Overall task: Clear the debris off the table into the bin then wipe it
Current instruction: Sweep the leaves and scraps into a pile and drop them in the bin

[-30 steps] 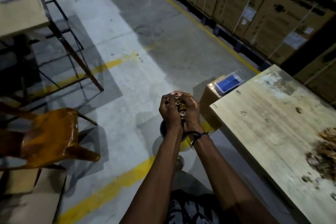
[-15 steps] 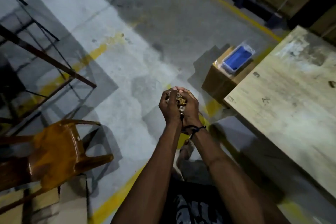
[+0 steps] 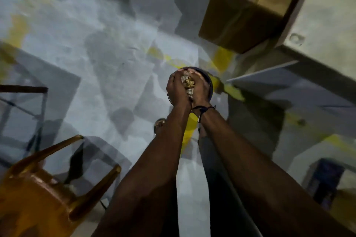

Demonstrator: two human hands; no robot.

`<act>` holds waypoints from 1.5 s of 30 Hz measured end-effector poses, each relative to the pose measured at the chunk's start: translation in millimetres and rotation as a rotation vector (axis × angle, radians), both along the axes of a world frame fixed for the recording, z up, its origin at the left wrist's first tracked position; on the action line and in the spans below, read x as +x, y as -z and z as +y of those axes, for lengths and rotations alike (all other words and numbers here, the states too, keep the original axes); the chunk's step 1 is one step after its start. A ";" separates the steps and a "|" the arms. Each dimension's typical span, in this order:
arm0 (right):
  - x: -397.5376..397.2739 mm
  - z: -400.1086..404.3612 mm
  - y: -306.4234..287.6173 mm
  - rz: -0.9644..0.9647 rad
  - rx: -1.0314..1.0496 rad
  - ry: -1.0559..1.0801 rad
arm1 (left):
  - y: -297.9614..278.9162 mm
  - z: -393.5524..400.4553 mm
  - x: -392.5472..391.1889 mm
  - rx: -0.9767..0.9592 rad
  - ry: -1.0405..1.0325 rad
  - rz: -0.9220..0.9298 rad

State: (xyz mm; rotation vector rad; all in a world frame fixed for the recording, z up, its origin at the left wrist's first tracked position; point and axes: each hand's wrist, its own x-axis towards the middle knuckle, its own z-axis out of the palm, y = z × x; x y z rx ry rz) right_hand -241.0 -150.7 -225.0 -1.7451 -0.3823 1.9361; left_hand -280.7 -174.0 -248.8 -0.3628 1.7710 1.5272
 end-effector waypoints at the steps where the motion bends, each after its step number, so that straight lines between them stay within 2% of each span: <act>1: -1.3 2.2 28.1 -0.007 -0.002 0.019 | 28.1 3.3 -2.1 -0.001 0.008 -0.011; 8: 0.5 14.9 212.7 -0.032 -0.047 0.076 | 262.0 5.0 -4.6 0.027 0.073 -0.281; 10: 4.0 17.6 265.4 -0.039 -0.045 0.054 | 296.7 5.6 -6.1 0.024 0.102 -0.291; 13: 14.2 21.2 342.4 -0.041 -0.053 -0.023 | 308.4 7.7 -7.2 0.012 0.119 -0.198; 18: 28.8 27.7 375.7 -0.082 -0.029 -0.062 | 355.1 8.8 -15.4 -0.042 0.253 -0.152; 20: 33.9 30.5 356.2 -0.082 -0.028 -0.073 | 369.5 4.5 -19.1 -0.068 0.309 -0.154; 22: 29.5 30.6 305.7 -0.104 -0.064 -0.115 | 365.6 -1.5 -22.4 -0.089 0.377 -0.161; 24: 30.6 35.8 265.7 -0.136 -0.027 -0.131 | 334.1 -5.5 -23.6 -0.078 0.415 -0.178; 29: 36.0 31.8 162.7 -0.145 -0.053 -0.123 | 187.6 -2.6 -22.9 -0.025 0.402 -0.228; 39: 69.3 -18.2 -147.7 0.006 0.068 -0.025 | -154.6 -20.7 -24.5 0.094 0.599 -0.148; 45: 111.3 -57.6 -291.2 0.050 0.228 0.099 | -304.0 -42.9 9.1 0.189 0.692 -0.160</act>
